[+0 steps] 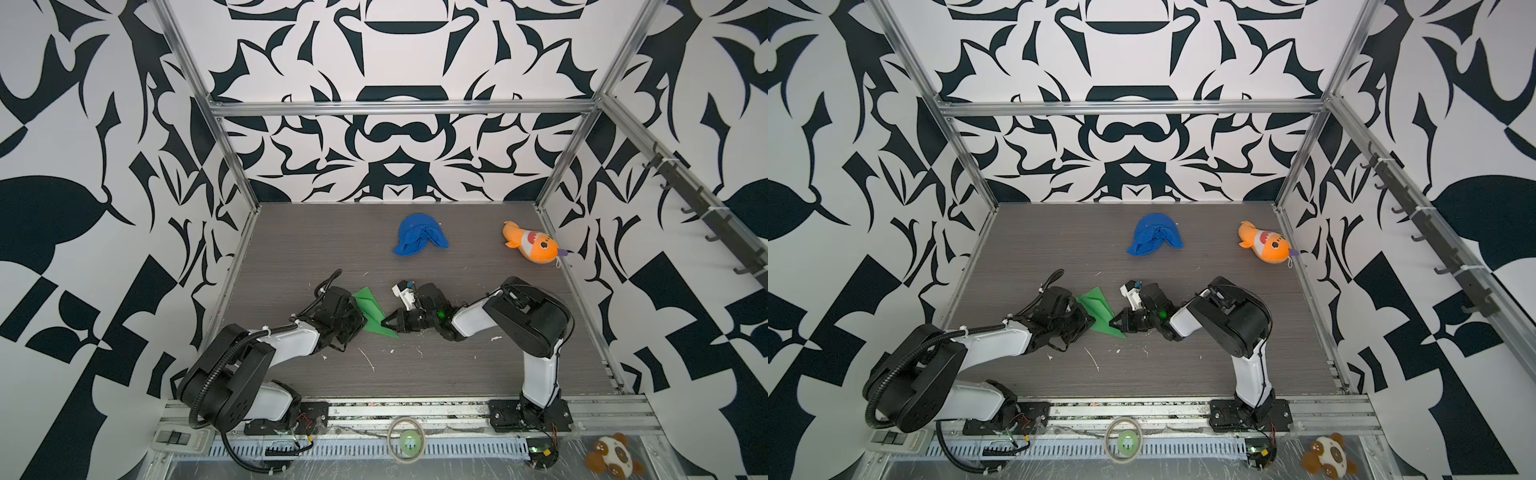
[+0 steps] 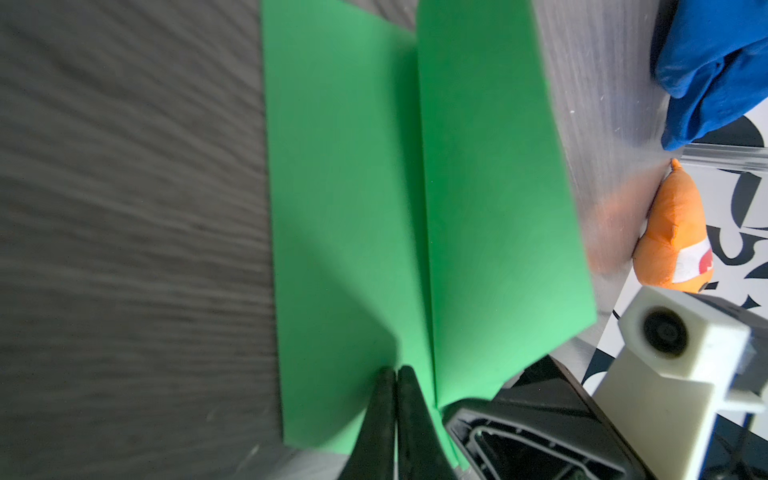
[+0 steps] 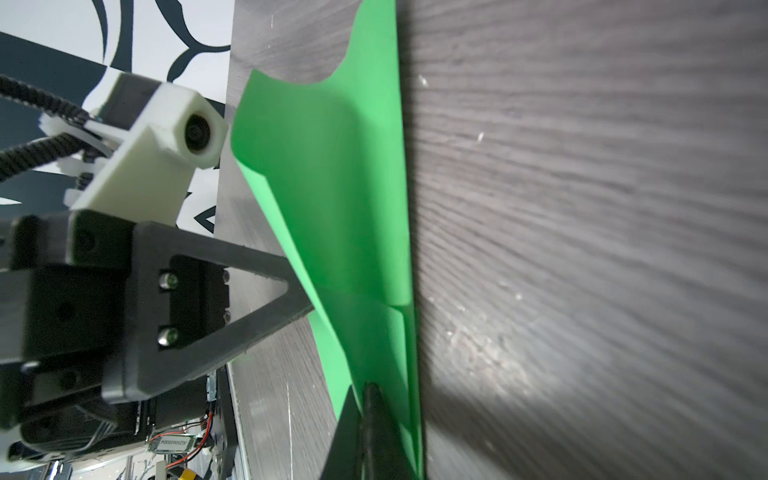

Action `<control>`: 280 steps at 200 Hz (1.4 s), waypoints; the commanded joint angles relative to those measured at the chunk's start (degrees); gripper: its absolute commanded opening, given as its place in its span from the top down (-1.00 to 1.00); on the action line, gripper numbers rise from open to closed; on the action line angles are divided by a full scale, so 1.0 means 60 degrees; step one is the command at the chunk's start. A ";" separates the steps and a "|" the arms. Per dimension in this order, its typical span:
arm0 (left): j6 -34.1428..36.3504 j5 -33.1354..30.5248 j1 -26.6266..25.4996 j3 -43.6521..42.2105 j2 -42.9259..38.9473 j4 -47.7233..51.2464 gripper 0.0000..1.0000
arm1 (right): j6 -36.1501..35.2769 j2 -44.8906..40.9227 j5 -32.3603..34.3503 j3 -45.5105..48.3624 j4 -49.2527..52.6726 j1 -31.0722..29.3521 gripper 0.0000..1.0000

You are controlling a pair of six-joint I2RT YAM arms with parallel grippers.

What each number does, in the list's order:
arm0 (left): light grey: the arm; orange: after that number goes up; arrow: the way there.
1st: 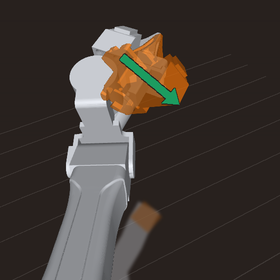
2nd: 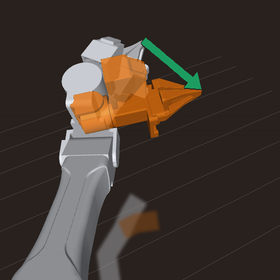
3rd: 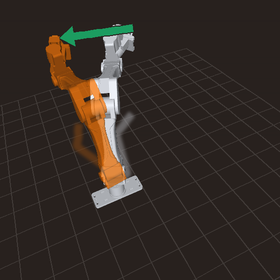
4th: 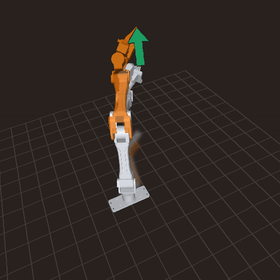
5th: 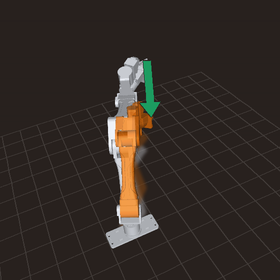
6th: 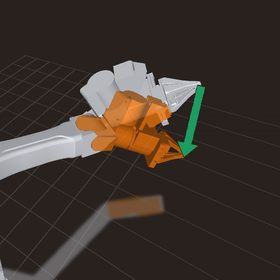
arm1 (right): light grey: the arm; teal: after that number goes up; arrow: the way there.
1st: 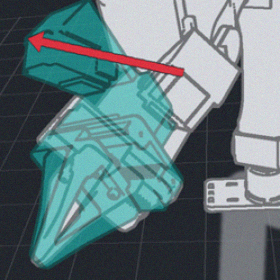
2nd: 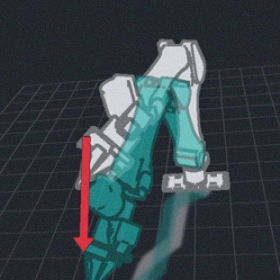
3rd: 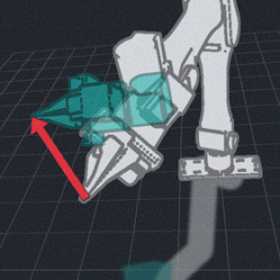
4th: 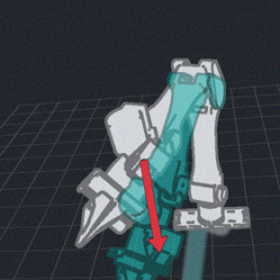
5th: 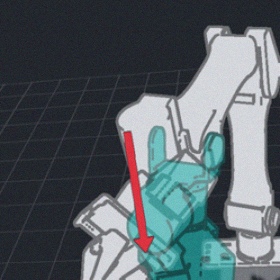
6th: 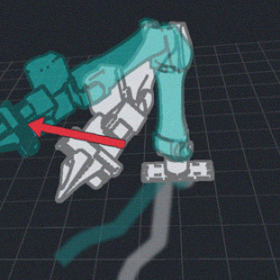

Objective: Fold a paper plane with a square sheet of paper (pick it up from the middle)

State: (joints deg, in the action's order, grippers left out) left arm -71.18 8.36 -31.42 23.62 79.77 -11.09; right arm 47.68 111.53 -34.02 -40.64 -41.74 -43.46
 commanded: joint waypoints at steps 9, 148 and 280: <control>-0.0147 -0.0179 -0.0022 0.0028 -0.0020 0.0633 0.85 | -0.0199 -0.0181 0.0013 0.0095 -0.0272 0.0063 0.89; 0.0752 0.0183 -0.0022 0.0516 -0.0816 0.0232 0.74 | 0.0742 0.0301 -0.0394 -0.0127 0.0412 0.0240 0.94; 0.1243 0.0898 -0.0022 0.1250 0.1020 -0.0891 0.76 | 0.1151 0.0515 -0.0599 -0.0316 0.1055 0.0478 0.90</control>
State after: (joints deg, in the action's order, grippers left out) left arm -64.42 13.17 -31.46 29.95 84.55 -15.38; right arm 54.19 112.97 -38.04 -42.39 -40.03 -41.17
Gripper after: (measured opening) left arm 0.122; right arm 0.047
